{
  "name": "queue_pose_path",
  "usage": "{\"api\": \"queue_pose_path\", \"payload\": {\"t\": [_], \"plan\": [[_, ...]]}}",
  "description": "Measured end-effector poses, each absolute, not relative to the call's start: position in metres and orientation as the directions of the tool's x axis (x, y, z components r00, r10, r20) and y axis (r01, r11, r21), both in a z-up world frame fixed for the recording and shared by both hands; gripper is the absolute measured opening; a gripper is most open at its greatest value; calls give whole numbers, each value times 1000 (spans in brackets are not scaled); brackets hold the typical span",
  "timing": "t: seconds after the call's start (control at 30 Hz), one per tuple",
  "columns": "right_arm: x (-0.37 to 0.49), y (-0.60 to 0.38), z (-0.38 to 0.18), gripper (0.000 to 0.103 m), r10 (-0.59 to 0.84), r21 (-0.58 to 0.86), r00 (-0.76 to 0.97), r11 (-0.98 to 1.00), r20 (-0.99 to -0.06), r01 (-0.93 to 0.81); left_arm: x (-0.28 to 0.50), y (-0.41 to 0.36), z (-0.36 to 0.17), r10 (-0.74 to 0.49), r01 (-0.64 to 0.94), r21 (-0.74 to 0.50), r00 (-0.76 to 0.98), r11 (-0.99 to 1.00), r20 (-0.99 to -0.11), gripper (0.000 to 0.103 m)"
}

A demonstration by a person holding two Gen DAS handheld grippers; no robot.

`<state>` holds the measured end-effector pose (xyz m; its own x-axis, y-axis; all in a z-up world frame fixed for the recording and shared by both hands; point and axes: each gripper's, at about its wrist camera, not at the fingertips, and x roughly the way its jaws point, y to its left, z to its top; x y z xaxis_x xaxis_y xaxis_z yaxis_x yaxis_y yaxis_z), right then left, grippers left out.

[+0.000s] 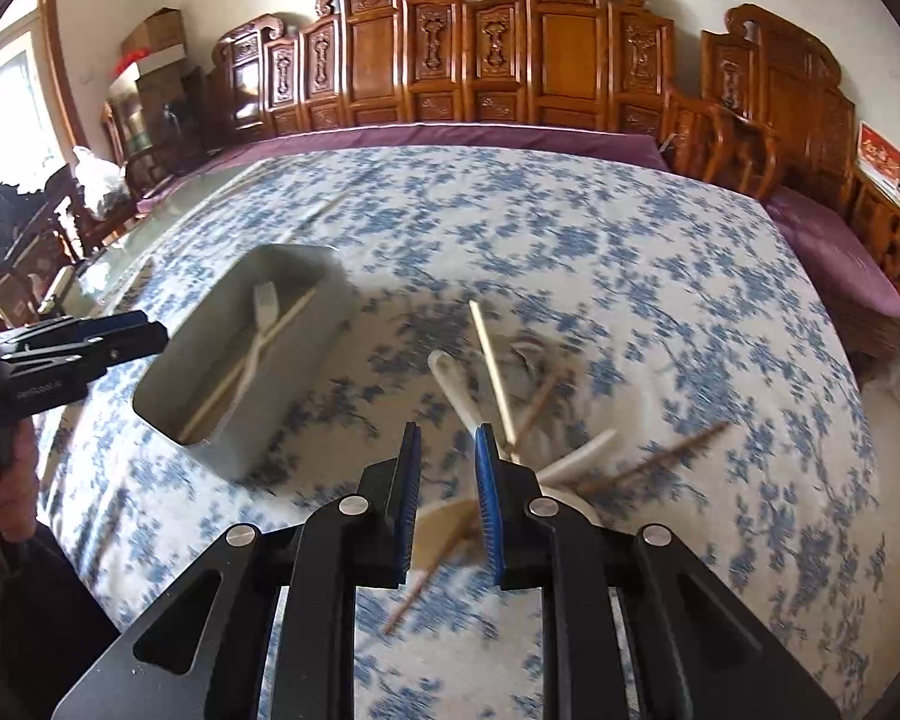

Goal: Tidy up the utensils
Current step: 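Grasp another wooden chopstick from the pile with the left tool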

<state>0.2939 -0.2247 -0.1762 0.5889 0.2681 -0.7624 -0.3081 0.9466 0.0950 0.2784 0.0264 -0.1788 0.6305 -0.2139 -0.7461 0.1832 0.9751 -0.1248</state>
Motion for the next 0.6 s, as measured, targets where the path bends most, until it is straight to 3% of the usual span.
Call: {"api": "queue_pose_path", "payload": {"t": [0.4, 0.6], "plan": [[269, -270, -200, 34, 207, 74, 582, 967, -786, -244, 257, -60, -200, -219, 317, -25, 591, 948, -776, 43], [258, -284, -199, 36, 202, 77, 585, 970, -785, -231, 251, -81, -210, -250, 332, -62, 561, 941, -789, 43]]}}
